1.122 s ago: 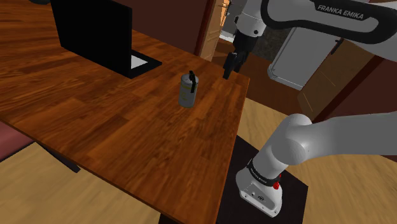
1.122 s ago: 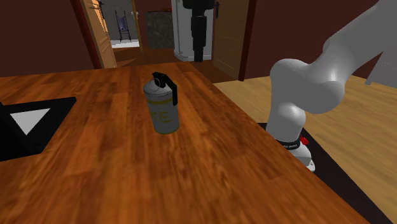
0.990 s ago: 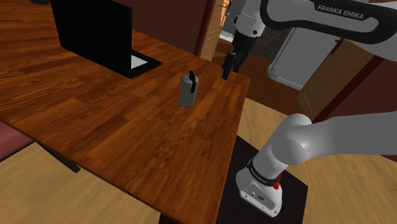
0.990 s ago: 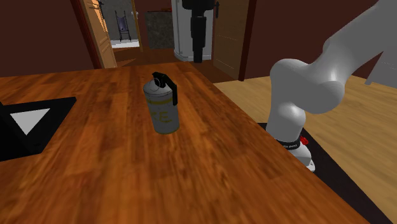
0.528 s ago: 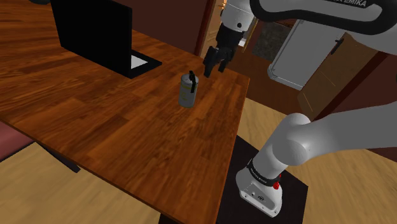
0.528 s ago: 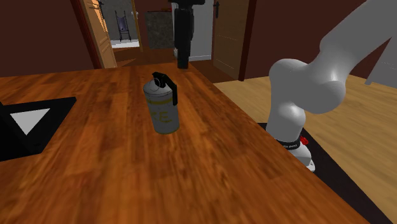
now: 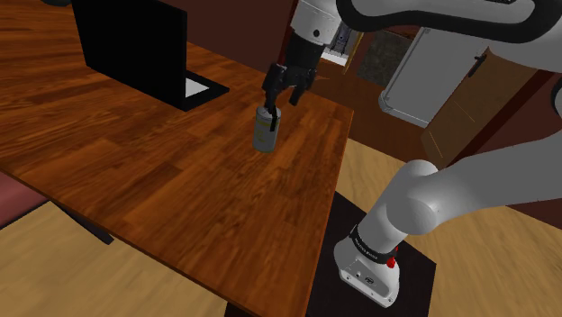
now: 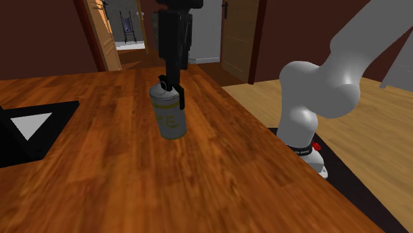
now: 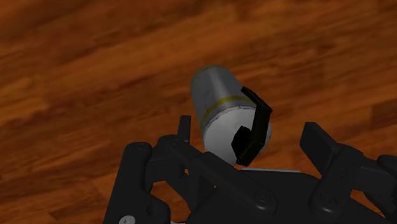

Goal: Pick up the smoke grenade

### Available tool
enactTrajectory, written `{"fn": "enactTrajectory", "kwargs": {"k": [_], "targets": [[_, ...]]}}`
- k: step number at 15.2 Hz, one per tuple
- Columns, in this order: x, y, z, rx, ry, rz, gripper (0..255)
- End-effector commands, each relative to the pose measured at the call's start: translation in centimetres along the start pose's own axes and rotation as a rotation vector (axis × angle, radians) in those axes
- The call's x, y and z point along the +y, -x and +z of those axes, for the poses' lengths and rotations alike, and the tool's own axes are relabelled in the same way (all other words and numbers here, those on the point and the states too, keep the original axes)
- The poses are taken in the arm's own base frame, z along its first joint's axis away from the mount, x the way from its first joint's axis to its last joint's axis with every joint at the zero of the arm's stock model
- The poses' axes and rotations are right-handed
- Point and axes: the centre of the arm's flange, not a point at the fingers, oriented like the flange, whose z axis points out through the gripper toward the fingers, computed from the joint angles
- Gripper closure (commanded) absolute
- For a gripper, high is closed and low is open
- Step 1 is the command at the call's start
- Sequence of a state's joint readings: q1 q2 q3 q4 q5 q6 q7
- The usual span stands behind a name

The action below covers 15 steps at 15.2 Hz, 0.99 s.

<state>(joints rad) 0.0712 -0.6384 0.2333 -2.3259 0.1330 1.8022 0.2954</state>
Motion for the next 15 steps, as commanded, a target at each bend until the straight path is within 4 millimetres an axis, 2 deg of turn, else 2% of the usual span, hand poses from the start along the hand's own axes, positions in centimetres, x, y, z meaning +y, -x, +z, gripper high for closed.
{"fn": "enactTrajectory", "kwargs": {"k": [1, 4, 6, 7, 15], "targets": [[-0.1, 0.1, 1.0, 0.001, -0.001, 0.001, 0], [-0.1, 0.3, 2.9, 0.001, -0.001, 0.001, 0], [-0.1, 0.3, 2.9, 0.001, -0.001, 0.001, 0], [-0.1, 0.3, 3.0, 0.001, -0.001, 0.001, 255], [-0.1, 0.4, 3.0, 0.001, -0.001, 0.001, 255]]}}
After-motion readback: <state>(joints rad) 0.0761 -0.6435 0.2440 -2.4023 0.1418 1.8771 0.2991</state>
